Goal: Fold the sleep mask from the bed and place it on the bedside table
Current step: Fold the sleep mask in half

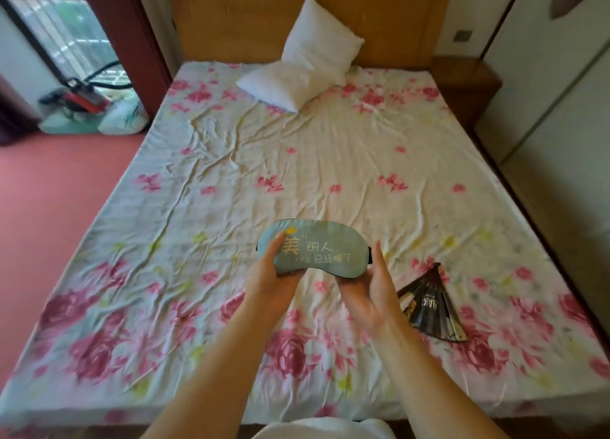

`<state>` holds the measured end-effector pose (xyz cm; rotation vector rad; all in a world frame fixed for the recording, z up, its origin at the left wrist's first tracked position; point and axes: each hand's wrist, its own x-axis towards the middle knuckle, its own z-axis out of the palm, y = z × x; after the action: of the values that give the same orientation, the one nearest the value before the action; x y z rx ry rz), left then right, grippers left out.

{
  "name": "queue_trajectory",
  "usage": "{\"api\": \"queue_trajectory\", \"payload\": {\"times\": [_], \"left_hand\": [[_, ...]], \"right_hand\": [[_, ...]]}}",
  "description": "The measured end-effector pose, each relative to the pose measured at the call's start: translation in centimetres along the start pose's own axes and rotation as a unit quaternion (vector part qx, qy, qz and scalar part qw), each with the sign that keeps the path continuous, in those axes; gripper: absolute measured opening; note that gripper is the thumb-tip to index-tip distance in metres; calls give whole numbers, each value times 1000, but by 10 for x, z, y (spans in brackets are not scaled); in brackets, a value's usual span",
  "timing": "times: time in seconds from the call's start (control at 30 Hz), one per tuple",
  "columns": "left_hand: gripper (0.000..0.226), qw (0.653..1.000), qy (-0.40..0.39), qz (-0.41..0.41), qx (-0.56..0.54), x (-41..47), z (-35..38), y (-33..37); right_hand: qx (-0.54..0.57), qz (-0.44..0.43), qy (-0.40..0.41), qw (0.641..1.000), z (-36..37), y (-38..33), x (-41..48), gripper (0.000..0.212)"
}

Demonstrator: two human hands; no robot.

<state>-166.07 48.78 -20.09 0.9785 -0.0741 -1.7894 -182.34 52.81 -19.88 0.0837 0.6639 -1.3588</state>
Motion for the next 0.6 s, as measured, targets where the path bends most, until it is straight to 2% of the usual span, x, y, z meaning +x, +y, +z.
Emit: {"api": "queue_trajectory", "payload": {"times": [0.13, 0.23, 0.37, 0.5, 0.6], "left_hand": [[31, 999, -31, -9, -29, -6, 14, 8], [34, 997, -79, 15, -10, -9, 19, 14], [27, 995, -88, 48, -3, -10, 19, 19], [21, 992, -97, 84, 16, -9, 17, 23], [16, 990, -103, 96, 19, -9, 18, 24]], "right_hand": [[-25, -9, 47, 999, 27, 0, -2, 35], [-45, -24, 90, 995, 41, -8, 0, 30], [-123, -64, 110, 984, 51, -10, 2, 24], [-233, -140, 135, 953, 51, -12, 2, 25], [-324, -187, 195, 907, 52, -13, -1, 21]]}}
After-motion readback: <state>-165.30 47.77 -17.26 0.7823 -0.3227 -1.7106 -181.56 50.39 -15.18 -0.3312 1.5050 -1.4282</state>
